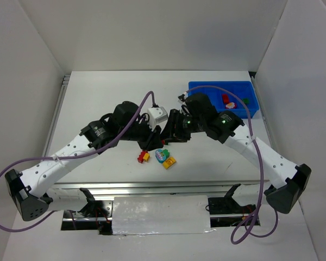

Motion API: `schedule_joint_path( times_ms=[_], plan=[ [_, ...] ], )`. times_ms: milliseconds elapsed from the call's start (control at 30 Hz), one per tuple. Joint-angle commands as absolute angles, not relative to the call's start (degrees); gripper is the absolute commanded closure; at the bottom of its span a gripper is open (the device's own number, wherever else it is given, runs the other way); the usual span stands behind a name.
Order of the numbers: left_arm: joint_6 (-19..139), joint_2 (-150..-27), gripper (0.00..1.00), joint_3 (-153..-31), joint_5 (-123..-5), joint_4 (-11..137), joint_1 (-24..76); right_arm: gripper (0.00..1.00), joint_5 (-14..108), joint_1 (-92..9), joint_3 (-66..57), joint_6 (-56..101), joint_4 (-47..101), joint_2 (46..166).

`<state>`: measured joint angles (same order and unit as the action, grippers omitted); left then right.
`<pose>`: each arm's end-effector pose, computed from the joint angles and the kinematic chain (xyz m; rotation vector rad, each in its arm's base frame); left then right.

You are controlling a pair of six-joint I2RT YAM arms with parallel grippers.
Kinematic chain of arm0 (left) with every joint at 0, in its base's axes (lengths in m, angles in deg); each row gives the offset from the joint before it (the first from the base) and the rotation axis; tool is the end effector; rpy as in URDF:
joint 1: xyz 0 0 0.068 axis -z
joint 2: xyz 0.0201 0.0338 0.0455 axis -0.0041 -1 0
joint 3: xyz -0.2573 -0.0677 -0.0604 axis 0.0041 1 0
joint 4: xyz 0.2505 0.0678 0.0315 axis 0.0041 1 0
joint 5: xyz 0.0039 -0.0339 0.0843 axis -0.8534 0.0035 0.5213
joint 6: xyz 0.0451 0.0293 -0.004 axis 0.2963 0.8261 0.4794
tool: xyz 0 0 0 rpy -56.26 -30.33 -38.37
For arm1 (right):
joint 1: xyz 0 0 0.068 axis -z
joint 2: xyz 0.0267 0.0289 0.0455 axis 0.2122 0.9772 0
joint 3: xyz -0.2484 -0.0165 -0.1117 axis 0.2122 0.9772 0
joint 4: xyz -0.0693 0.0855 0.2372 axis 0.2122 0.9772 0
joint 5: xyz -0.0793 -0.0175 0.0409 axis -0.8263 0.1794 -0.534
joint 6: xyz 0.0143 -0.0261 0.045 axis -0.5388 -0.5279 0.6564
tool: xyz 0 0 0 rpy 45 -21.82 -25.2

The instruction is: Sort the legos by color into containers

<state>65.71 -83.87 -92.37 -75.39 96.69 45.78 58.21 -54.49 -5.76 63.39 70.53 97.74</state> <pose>0.1782 -0.2017 0.3776 0.9510 1.9666 -0.8903 0.1874 0.1859 0.3737 -0.0734 2.5256 1.1269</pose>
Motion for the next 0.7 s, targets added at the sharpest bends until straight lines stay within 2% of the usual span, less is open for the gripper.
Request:
schedule_joint_path(
  times_ms=[0,100,233,333,400,533,667],
  plan=[
    [67.27,-83.9,1.0,-96.19,-74.72,92.05,45.82,0.53,61.21,-55.4,-5.53,60.36,72.89,98.6],
    [67.44,-84.07,1.0,-96.46,-74.37,92.14,45.9,0.52,63.15,-55.4,-5.7,58.52,73.23,98.94],
    [67.36,-83.9,1.0,-96.46,-73.49,92.23,45.82,0.43,66.66,-55.4,-6.76,54.57,76.84,100.18],
    [66.74,-83.37,1.0,-96.02,-72.96,91.44,45.82,0.42,67.98,-55.49,-5.44,55.26,76.06,99.83],
    [66.39,-83.37,1.0,-96.02,-73.13,90.65,45.82,0.43,68.07,-55.4,-3.86,56.23,74.74,99.3],
    [64.99,-82.58,1.0,-94.97,-72.87,88.54,45.82,0.58,70.27,-55.23,-2.54,59.65,70.34,97.72],
    [64.46,-81.71,1.0,-94.09,-71.12,87.31,45.82,0.6,73.6,-55.23,-2.8,61.41,68.23,97.45]
  ],
)
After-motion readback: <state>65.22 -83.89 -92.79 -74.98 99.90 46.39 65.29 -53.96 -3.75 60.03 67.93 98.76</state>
